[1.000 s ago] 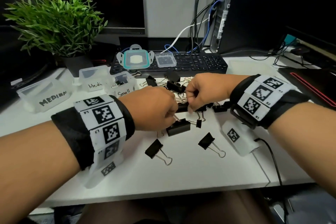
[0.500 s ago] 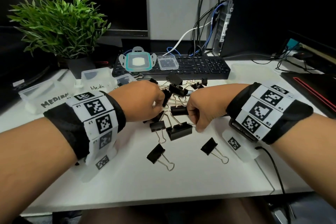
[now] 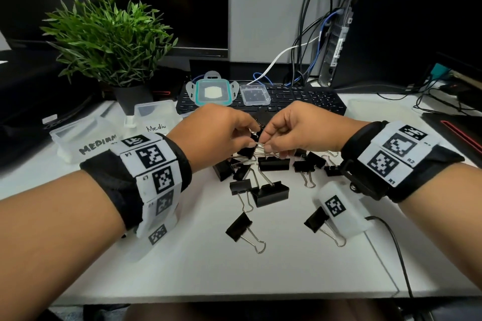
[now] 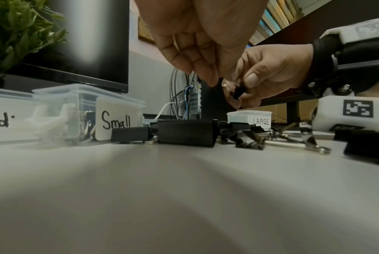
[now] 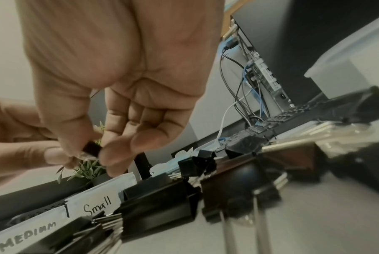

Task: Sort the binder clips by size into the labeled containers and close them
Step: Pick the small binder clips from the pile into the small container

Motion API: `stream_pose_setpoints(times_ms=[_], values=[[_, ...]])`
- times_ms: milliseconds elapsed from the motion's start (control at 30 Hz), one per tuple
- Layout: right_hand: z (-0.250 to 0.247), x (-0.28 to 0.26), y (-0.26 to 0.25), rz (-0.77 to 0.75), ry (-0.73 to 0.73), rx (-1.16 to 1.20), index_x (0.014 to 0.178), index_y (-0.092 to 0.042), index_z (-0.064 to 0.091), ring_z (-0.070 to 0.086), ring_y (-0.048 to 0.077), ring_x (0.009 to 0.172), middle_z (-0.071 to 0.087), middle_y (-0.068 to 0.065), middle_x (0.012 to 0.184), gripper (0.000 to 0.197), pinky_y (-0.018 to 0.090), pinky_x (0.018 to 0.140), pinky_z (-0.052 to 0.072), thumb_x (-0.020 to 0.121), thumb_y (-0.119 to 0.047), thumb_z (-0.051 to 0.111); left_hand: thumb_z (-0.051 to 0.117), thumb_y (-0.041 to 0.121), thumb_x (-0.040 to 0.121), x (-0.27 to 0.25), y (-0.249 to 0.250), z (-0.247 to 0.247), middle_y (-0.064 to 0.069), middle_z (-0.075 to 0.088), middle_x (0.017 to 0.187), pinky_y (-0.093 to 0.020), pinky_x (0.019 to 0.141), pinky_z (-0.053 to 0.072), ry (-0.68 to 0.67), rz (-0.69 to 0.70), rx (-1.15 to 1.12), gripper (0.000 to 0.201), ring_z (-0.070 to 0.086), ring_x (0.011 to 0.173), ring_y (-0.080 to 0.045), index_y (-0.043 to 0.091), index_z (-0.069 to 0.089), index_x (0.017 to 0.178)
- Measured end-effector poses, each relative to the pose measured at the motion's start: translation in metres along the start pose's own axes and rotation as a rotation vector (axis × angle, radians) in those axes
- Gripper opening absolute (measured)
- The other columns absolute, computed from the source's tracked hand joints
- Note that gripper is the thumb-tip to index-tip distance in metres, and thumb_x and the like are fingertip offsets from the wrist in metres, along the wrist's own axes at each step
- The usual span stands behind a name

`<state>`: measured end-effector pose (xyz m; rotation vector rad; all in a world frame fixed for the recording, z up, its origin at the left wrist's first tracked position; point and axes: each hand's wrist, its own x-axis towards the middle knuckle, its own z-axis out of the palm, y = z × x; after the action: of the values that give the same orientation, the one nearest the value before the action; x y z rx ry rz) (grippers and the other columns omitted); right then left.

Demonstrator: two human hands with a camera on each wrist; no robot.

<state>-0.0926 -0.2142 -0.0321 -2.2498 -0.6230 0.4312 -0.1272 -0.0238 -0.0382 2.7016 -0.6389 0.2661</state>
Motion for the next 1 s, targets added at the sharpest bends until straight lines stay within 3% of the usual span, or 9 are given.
stream_pose_setpoints(times_ms=[133,267,333,467,533,600,700,867,1000], values=[[0.001,0.007,-0.005,-0.02,-0.001,-0.005,0.088,-0.007,0.072,0.063,0.009,0.054,0.067,-0.004,0.06,0.006,0.023,0.058,0.054,0.083,-0.008,0.07,0.064,0.029,0.087,0.002,-0.001,0.0,0.01,0.072,0.089,-0.026,0.076,0.051,0.001,0.005,0.031,0.014,0.062,0.078,-0.006,0.03,0.072,0.099],[0.004,0.013,-0.007,-0.027,0.002,0.046,0.086,-0.007,0.069,0.062,0.006,0.05,0.066,-0.006,0.056,0.005,0.021,0.056,0.053,0.087,-0.007,0.065,0.066,0.027,0.085,0.002,-0.007,-0.002,0.012,0.07,0.083,-0.004,0.061,0.039,-0.027,-0.015,0.022,0.012,0.056,0.07,0.002,0.028,0.071,0.096],[0.006,0.016,-0.008,-0.034,0.02,0.071,0.091,-0.002,0.069,0.062,0.008,0.052,0.068,-0.002,0.064,0.008,0.022,0.056,0.054,0.088,-0.007,0.063,0.068,0.027,0.085,0.002,-0.009,-0.003,0.014,0.066,0.081,0.0,0.057,0.033,-0.037,-0.026,0.019,0.011,0.052,0.068,0.004,0.027,0.07,0.096],[0.008,0.022,-0.009,-0.037,0.043,0.032,0.089,-0.003,0.069,0.062,0.011,0.054,0.069,0.006,0.074,0.011,0.03,0.06,0.053,0.087,-0.013,0.066,0.062,0.022,0.089,0.002,-0.018,-0.006,0.01,0.069,0.089,-0.018,0.073,0.046,0.011,-0.066,0.083,0.012,0.06,0.08,-0.006,0.026,0.07,0.098],[0.008,0.025,-0.008,-0.043,0.065,-0.163,0.087,-0.007,0.07,0.062,0.012,0.057,0.069,0.003,0.071,0.014,0.029,0.062,0.053,0.086,-0.02,0.067,0.058,0.016,0.091,0.002,-0.026,-0.008,0.006,0.069,0.094,-0.025,0.078,0.048,0.059,-0.109,0.145,0.016,0.062,0.087,-0.012,0.023,0.069,0.1],[0.008,0.028,-0.006,-0.059,0.1,-0.4,0.087,-0.011,0.071,0.058,0.008,0.059,0.068,-0.001,0.072,0.014,0.017,0.06,0.047,0.086,-0.024,0.066,0.054,0.012,0.092,0.001,-0.036,-0.011,0.004,0.068,0.095,-0.028,0.076,0.047,0.101,-0.154,0.245,0.02,0.06,0.091,-0.017,0.023,0.068,0.102],[0.007,0.028,-0.006,-0.084,0.103,-0.536,0.092,-0.017,0.07,0.054,-0.001,0.062,0.063,-0.012,0.073,0.009,0.003,0.055,0.039,0.087,-0.018,0.063,0.053,0.007,0.089,-0.002,-0.051,-0.016,0.001,0.064,0.096,-0.033,0.075,0.046,0.134,-0.218,0.414,0.024,0.057,0.096,-0.022,0.023,0.066,0.102],[0.01,0.029,-0.006,-0.152,0.048,-0.61,0.103,-0.028,0.069,0.054,0.009,0.091,0.057,-0.009,0.102,0.022,0.022,0.082,0.044,0.086,-0.015,0.061,0.048,0.004,0.089,-0.005,-0.067,-0.023,-0.001,0.062,0.104,-0.035,0.081,0.04,0.106,-0.31,0.522,0.032,0.052,0.106,-0.026,0.024,0.063,0.108],[0.015,0.031,-0.003,-0.166,-0.012,-0.628,0.109,-0.034,0.067,0.046,0.009,0.109,0.051,-0.007,0.113,0.029,0.028,0.098,0.04,0.086,-0.018,0.062,0.046,-0.001,0.086,-0.005,-0.079,-0.027,-0.004,0.064,0.103,-0.036,0.08,0.039,0.097,-0.355,0.53,0.035,0.053,0.104,-0.028,0.021,0.063,0.108]])
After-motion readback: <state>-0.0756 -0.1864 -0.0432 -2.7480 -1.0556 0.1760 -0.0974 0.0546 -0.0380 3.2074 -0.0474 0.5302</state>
